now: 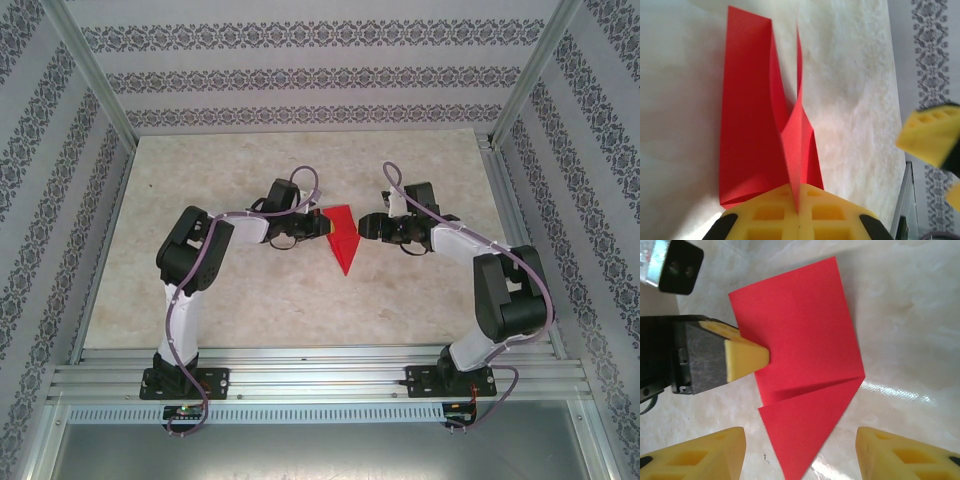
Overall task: Fold a paper plane with a square sheet of paper (fold left side to right side)
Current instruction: Fold the wing for the fifth time at the center of the table.
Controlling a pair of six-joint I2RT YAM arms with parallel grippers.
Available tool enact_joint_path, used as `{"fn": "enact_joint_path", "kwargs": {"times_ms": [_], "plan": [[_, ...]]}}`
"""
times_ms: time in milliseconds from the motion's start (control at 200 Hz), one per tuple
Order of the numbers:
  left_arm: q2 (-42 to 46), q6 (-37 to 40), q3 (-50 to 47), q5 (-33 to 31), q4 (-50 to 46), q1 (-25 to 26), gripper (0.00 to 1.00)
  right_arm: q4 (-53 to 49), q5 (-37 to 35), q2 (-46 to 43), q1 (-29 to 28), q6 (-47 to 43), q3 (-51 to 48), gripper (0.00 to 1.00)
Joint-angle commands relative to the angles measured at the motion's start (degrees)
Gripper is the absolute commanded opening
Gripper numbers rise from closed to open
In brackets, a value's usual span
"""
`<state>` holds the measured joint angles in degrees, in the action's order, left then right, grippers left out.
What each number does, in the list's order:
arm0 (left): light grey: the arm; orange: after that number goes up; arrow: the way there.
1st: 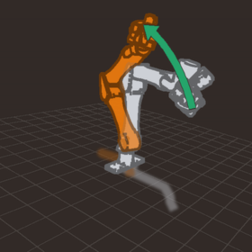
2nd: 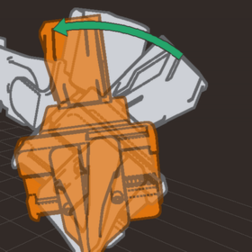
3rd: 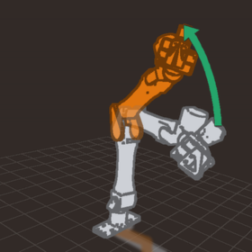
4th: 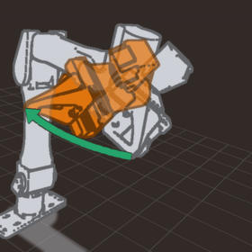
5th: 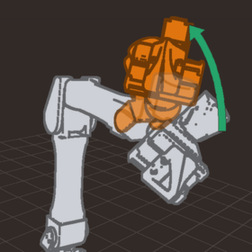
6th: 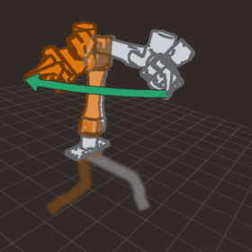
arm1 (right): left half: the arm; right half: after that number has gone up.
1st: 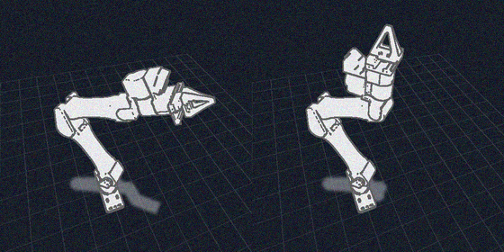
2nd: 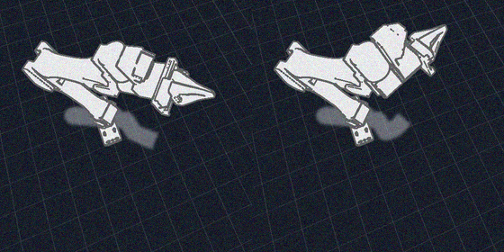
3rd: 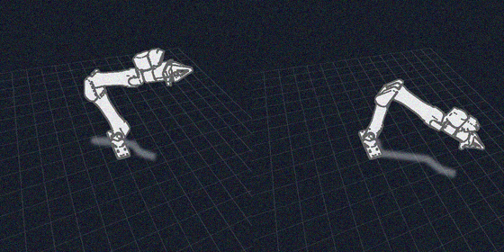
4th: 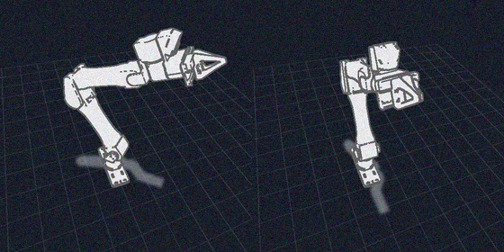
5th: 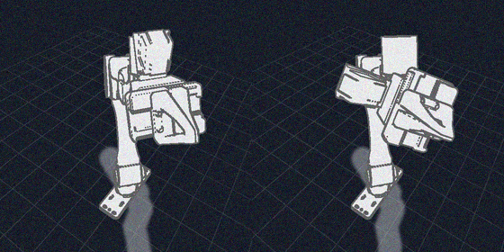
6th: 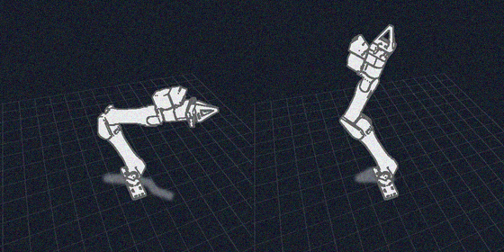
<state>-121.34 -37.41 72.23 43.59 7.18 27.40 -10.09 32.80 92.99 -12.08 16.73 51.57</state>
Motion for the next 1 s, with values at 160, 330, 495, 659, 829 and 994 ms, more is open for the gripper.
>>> {"fn": "enact_joint_path", "kwargs": {"times_ms": [160, 330, 495, 659, 829, 994], "plan": [[6.6, 12.5, -2.1, 11.2, -5.8, -1.2, 0.01, 5.3, 9.5, 5.4, 1.3, -6.7, 3.9, 0.6], [6.7, 13.6, -2.1, 12.6, -6.5, -1.3, 0.0, 8.9, 13.9, 7.7, 1.5, -4.9, 4.1, 0.56], [6.5, 14.1, -1.8, 12.8, -7.1, -1.4, 0.0, 9.6, 15.6, 8.8, 1.4, -4.6, 3.6, 0.5], [6.6, 14.4, -1.7, 13.3, -7.6, -1.5, 0.0, 10.3, 15.7, 10.0, 1.5, -4.2, 3.2, 0.5], [6.5, 15.0, -1.5, 13.0, -8.4, -1.6, 0.0, 11.5, 16.7, 10.6, 1.5, -3.6, 3.0, 0.44], [6.0, 15.1, -1.4, 10.9, -9.5, -2.2, 0.05, 10.1, 15.4, 10.3, 1.7, -4.2, 2.7, 0.32]]}}
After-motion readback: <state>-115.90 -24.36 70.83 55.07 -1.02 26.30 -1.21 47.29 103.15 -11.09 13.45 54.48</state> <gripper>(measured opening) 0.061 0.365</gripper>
